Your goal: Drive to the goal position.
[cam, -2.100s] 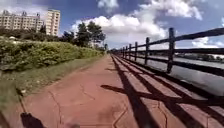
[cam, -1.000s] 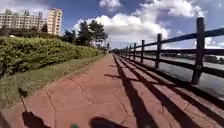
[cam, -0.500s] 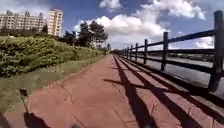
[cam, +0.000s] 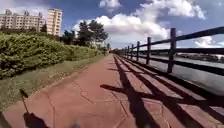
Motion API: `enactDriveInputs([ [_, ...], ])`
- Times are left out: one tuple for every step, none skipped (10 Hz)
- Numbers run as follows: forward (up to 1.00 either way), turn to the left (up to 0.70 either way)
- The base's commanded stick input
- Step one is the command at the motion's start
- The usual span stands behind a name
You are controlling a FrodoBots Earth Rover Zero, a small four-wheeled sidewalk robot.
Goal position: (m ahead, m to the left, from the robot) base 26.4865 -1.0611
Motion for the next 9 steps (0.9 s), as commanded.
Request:
enactDriveInputs([
  [0.85, 0.00],
  [0.85, 0.00],
  [0.85, 0.00],
  [0.85, 0.00],
  [0.85, 0.00],
  [0.85, 0.00],
  [0.85, 0.00],
  [0.85, 0.00],
  [0.85, 0.00],
])
